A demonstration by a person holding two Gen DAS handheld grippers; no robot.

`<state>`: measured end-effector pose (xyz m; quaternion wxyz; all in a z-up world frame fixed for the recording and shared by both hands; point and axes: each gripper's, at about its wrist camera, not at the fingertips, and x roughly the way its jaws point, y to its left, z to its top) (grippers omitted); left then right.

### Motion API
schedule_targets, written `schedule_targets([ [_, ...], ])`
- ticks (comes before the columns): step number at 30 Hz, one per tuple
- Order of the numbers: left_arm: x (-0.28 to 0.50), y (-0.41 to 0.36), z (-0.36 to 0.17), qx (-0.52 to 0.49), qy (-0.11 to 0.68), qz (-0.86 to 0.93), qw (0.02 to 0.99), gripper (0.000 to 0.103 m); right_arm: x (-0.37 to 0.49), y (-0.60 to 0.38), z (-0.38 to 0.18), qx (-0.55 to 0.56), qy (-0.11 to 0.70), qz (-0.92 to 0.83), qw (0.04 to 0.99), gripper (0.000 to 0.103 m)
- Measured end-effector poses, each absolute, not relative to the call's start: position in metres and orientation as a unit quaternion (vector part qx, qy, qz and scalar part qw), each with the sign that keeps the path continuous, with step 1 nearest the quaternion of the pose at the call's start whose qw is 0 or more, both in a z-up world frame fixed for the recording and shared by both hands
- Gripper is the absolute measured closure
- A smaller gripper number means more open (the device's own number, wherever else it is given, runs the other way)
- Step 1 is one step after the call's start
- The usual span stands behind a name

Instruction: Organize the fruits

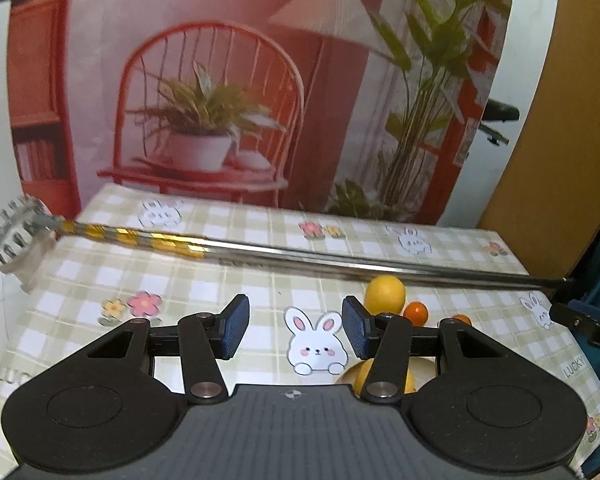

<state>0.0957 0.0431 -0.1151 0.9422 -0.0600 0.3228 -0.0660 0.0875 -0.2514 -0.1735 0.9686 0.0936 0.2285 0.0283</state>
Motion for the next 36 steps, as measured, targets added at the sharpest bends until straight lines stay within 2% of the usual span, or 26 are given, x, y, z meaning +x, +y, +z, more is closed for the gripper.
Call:
schedule_targets([
  [13, 0.161, -0.048, -0.156, -0.024, 0.442, -0.186, 0.877, 0.05, 0.111, -0.274, -0.207, 0.11, 0.261, 0.012, 0.959, 0.043],
  [18, 0.182, -0.087, -0.177, -0.011, 0.488, -0.216, 0.846, 0.056, 0.113, -0.282, -0.219, 0.12, 0.268, 0.009, 0.956, 0.044],
  [22, 0.197, -0.109, -0.189, -0.007, 0.519, -0.23, 0.823, 0.066, 0.114, -0.29, -0.225, 0.131, 0.269, 0.008, 0.954, 0.044],
  [29, 0.217, -0.127, -0.213, -0.006, 0.568, -0.223, 0.792, 0.067, 0.114, -0.296, -0.231, 0.148, 0.269, 0.01, 0.952, 0.045],
  [36, 0.227, -0.139, -0.226, -0.005, 0.58, -0.225, 0.783, 0.068, 0.114, -0.3, -0.235, 0.157, 0.271, 0.01, 0.95, 0.045],
])
